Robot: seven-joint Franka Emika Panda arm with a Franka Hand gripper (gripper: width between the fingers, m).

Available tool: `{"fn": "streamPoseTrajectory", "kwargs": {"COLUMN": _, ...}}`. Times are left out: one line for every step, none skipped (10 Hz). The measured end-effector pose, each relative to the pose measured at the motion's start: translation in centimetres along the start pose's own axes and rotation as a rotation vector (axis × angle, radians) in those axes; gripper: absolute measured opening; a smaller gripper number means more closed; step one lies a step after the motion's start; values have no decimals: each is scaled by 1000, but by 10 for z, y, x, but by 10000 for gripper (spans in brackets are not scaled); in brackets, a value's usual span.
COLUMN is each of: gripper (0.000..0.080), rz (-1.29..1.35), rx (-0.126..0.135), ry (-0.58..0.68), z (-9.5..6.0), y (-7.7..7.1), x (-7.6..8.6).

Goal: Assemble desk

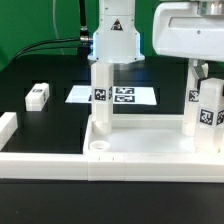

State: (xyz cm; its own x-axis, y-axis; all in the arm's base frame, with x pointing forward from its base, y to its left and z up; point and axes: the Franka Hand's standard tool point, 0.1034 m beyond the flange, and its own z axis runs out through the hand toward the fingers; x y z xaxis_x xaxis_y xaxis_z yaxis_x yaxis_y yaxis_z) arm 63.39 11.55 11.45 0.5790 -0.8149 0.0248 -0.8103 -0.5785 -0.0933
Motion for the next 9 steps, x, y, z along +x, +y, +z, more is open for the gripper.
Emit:
{"fn": "streamPoseTrajectory", "kwargs": {"gripper": 288, "rz": 109, "rx": 0, "ry": -14, "z": 0, "y": 0, "x": -1}}
{"fn": "streamPoseTrajectory", "kwargs": {"gripper": 288, "rz": 162, "rx": -9, "ry": -33, "z": 0, "y": 2, "x": -1}}
{"fn": "streamPoseTrajectory", "kwargs": {"gripper": 288, "rz": 256, "rx": -10, "ry": -53, "z": -1, "y": 2, "x": 0}}
{"fn": "streamPoseTrajectory", "kwargs": {"gripper": 288, "rz": 315, "rx": -7, "ry": -60, "z": -1, "y": 3, "x": 1}}
{"fn": "streamPoseTrajectory", "kwargs": {"gripper": 288, "rz": 341, "rx": -7, "ry": -59, "z": -1, "y": 2, "x": 0}}
{"fn": "streamPoseTrajectory", "kwargs": {"gripper": 288, "rz": 360, "rx": -7, "ry": -59, "z": -1, "y": 2, "x": 1}}
{"fn": "streamPoseTrajectory", "kwargs": {"gripper": 288, "rz": 312, "rx": -7, "ry": -59, "z": -1, "y": 3, "x": 1}}
{"fn": "streamPoseTrajectory", "kwargs": {"gripper": 443, "rz": 274, "rx": -11, "ry": -61, "z": 0, "y": 4, "x": 0}}
{"fn": "streamPoseTrajectory", "kwargs": {"gripper": 598, "rz": 235, "rx": -10, "ry": -62, "z": 1, "y": 4, "x": 0}}
